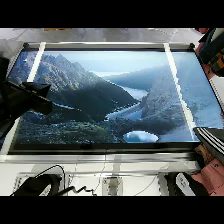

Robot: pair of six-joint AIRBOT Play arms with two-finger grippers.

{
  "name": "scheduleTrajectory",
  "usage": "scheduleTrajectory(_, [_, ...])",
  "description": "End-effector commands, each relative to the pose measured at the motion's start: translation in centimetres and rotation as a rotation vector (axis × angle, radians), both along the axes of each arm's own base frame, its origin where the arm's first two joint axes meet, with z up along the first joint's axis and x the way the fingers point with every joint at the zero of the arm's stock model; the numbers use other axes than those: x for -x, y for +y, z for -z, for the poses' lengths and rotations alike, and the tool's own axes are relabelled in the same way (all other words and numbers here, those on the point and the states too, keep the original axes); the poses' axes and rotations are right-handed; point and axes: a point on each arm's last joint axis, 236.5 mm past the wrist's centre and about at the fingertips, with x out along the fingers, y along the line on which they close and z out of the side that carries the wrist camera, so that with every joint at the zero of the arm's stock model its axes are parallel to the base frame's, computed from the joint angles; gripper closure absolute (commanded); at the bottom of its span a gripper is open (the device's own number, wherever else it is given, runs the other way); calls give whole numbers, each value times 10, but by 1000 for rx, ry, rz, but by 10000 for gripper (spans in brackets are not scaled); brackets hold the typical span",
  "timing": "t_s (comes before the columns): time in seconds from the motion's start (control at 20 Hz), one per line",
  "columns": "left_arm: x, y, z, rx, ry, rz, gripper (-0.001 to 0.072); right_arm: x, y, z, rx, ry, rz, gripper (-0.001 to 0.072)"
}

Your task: Fold the clothes and pants, and hang the long-sleeved shirts on hangers.

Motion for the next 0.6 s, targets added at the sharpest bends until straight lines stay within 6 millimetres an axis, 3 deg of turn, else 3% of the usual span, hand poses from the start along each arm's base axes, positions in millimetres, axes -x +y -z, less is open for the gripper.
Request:
scheduleTrajectory(0.0, [0, 0, 0, 0, -1, -1, 700, -50, 96, 19, 73, 40, -349, 684])
scheduleTrajectory(0.15, [0, 0, 0, 0, -1, -1, 700, -64, 160, 47, 210, 131, -632, 684])
scheduleTrajectory(0.25, [0, 0, 0, 0, -1, -1, 700, -71, 179, 64, 289, 184, -724, 684])
scheduleTrajectory(0.35, [0, 0, 0, 0, -1, -1, 700, -80, 173, 76, 354, 226, -694, 684])
scheduleTrajectory(0.45, [0, 0, 0, 0, -1, -1, 700, -85, 156, 78, 333, 232, -529, 684])
scheduleTrajectory(0.55, [0, 0, 0, 0, -1, -1, 700, -86, 154, 79, 292, 224, -478, 683])
